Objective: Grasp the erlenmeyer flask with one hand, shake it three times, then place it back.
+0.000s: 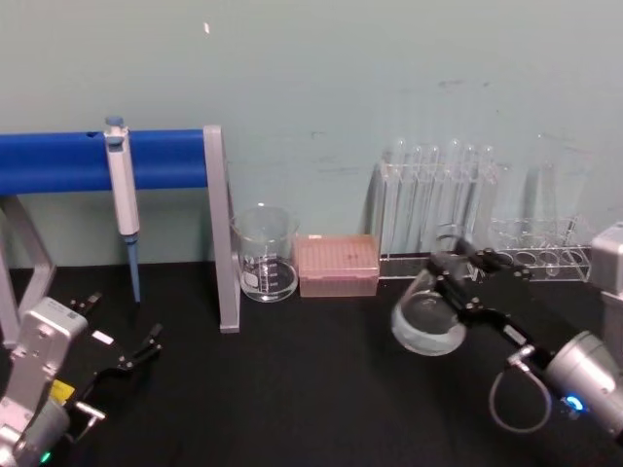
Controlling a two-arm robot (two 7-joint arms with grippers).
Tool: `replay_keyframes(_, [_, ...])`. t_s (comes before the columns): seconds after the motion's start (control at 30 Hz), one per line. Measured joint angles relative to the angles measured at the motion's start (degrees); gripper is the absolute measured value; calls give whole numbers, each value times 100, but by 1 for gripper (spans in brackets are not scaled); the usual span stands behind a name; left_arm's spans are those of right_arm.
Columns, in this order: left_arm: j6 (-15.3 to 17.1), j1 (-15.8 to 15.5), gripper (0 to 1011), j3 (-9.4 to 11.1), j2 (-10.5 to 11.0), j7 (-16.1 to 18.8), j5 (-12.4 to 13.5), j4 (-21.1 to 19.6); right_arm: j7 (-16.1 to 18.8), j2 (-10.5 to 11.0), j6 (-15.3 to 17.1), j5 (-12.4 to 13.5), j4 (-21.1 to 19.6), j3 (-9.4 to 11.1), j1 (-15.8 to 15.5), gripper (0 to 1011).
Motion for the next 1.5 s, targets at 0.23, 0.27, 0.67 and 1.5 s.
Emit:
replay_keyframes(0.23, [0, 0, 1001, 0, 0, 0, 0, 0, -209, 19, 14, -96, -59, 340, -173, 456])
replay_keyframes(0.27, [0, 0, 1001, 0, 0, 0, 0, 0, -220, 18, 15, -103, -60, 367, -185, 456])
replay_keyframes(0.67, [0, 0, 1001, 0, 0, 0, 0, 0, -184, -90, 49, -197, -16, 577, -232, 456])
replay_keyframes(1.5, [0, 0, 1001, 0, 0, 0, 0, 0, 436, -313, 74, -176, 208, 208, 84, 456])
